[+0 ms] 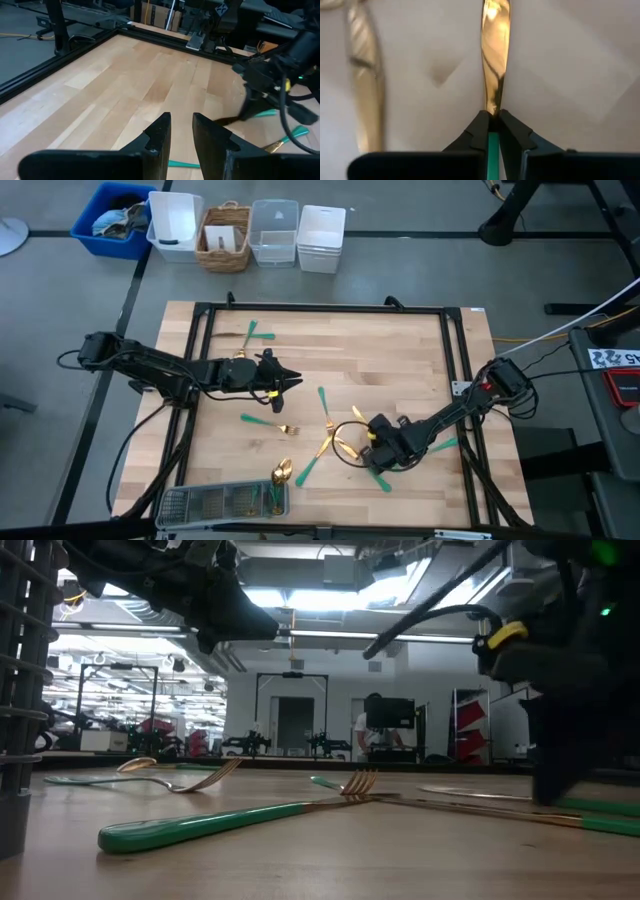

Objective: Sort silverware
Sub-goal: Put the right knife into the cutlery rack

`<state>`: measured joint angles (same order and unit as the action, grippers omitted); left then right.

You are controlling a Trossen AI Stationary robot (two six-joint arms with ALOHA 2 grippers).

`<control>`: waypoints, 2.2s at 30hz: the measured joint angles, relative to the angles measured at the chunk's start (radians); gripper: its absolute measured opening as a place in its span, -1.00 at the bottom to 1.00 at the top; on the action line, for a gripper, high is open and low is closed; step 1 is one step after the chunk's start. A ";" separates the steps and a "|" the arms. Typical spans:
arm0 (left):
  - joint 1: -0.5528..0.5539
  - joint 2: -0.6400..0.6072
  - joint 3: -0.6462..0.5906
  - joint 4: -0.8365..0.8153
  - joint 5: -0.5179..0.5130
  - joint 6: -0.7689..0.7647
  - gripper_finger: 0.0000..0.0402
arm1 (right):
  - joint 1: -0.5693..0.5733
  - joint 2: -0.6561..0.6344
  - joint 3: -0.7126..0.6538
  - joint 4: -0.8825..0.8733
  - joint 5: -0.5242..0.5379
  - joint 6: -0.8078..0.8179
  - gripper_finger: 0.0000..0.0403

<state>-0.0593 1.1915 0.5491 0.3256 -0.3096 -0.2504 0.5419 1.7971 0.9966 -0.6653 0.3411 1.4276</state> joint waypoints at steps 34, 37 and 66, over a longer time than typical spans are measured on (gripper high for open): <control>0.000 0.000 0.000 -0.001 0.000 0.023 -0.64 | -0.072 -0.057 0.127 -0.105 -0.168 -0.388 -0.86; 0.000 0.000 0.000 -0.002 0.000 0.041 -0.64 | -0.072 -0.057 0.127 -0.105 -0.168 -0.388 -0.82; 0.000 0.000 0.000 -0.002 0.000 0.045 -0.64 | -0.074 0.049 0.128 -0.138 -0.115 -0.389 -0.43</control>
<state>-0.0593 1.1919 0.5491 0.3231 -0.3096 -0.2050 0.4683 1.8465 1.1242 -0.8034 0.2262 1.0389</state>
